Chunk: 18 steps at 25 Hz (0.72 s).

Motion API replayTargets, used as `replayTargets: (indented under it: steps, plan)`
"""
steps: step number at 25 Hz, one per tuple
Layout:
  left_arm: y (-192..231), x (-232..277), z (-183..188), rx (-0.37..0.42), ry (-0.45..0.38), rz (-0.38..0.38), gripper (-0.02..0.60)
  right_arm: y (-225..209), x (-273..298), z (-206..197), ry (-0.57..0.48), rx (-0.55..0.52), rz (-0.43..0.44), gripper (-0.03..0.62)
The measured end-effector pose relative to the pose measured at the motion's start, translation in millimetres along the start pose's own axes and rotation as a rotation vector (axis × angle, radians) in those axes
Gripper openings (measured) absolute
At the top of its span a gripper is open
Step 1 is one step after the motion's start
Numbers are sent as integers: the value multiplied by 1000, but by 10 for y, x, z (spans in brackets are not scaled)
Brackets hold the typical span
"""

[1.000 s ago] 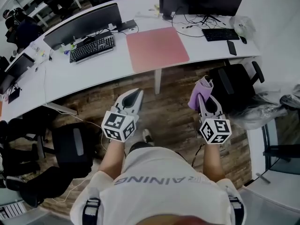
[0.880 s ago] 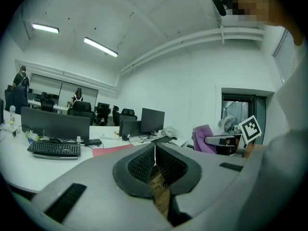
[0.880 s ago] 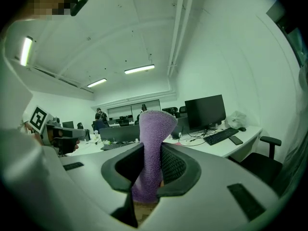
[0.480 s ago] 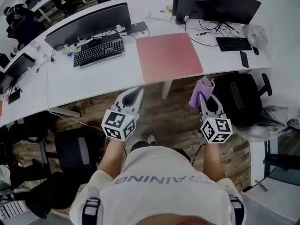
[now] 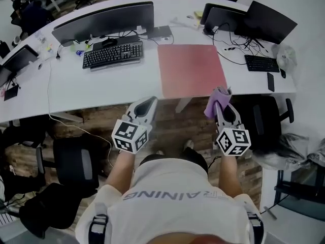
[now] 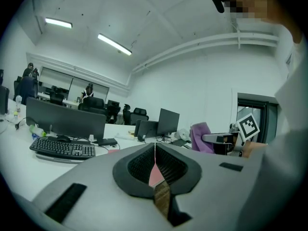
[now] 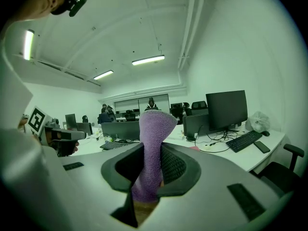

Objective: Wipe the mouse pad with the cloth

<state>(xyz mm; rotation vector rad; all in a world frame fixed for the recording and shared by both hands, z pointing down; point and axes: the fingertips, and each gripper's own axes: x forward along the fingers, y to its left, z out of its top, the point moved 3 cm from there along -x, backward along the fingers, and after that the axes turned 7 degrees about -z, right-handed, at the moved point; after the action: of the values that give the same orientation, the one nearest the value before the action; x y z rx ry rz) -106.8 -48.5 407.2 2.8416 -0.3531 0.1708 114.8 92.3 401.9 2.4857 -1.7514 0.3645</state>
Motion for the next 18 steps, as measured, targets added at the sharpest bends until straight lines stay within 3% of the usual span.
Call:
replayTargets:
  steps: [9,18]
  plan:
    - [431,285,122,-17,-21,145,32,-24,900,120,8,-15,158,100]
    - [591,1244,408,-13,-25,259,32,-729,1903,372,31,-12,269,100]
